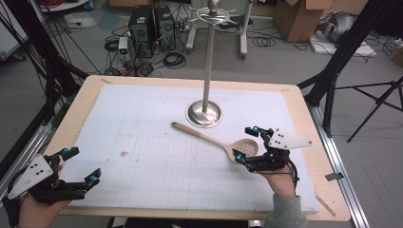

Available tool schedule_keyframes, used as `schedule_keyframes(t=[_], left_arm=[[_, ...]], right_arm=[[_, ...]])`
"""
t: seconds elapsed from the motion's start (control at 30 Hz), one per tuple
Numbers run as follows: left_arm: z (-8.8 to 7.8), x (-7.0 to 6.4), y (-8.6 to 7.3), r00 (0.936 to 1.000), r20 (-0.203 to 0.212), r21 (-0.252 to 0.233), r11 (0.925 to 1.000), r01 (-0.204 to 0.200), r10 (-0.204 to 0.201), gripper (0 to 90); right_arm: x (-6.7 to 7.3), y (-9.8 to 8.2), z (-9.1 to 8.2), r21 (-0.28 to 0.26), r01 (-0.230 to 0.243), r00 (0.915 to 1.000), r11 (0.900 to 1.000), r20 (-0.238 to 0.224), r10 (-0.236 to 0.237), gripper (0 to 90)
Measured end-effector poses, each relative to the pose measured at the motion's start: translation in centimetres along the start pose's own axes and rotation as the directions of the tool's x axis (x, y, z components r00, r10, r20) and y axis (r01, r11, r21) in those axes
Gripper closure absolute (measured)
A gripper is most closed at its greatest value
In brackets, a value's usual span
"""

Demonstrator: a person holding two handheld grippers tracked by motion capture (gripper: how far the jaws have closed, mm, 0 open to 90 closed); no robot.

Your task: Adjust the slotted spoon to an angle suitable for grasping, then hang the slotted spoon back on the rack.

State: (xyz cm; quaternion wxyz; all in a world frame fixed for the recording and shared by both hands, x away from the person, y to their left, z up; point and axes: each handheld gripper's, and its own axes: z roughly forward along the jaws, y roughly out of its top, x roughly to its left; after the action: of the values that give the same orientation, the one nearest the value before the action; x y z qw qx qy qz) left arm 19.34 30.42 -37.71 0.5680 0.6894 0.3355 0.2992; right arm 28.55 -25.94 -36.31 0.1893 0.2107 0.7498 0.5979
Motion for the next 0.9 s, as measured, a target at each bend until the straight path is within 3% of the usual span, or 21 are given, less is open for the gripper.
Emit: schedule_keyframes(t=[0.4,0.63,0.9], left_arm=[[-0.5,0.0,-0.3,0.9999,-0.016,0.011,0.9999,0.002,-0.002,1.9],[-0.6,-0.1,-0.4,0.9998,-0.017,0.016,0.9999,0.006,-0.006,1.9],[-0.7,-0.2,-0.5,0.9998,-0.018,0.021,0.9998,0.006,-0.005,1.9]], right_arm=[[-1.4,1.6,1.9,0.102,0.025,0.9974,0.994,-0.069,-0.018,14.2],[-1.8,2.5,3.6,0.163,0.062,0.9927,0.985,-0.112,-0.044,14.2],[-2.6,2.6,5.4,0.218,0.074,0.9882,0.973,-0.148,-0.042,14.2]])
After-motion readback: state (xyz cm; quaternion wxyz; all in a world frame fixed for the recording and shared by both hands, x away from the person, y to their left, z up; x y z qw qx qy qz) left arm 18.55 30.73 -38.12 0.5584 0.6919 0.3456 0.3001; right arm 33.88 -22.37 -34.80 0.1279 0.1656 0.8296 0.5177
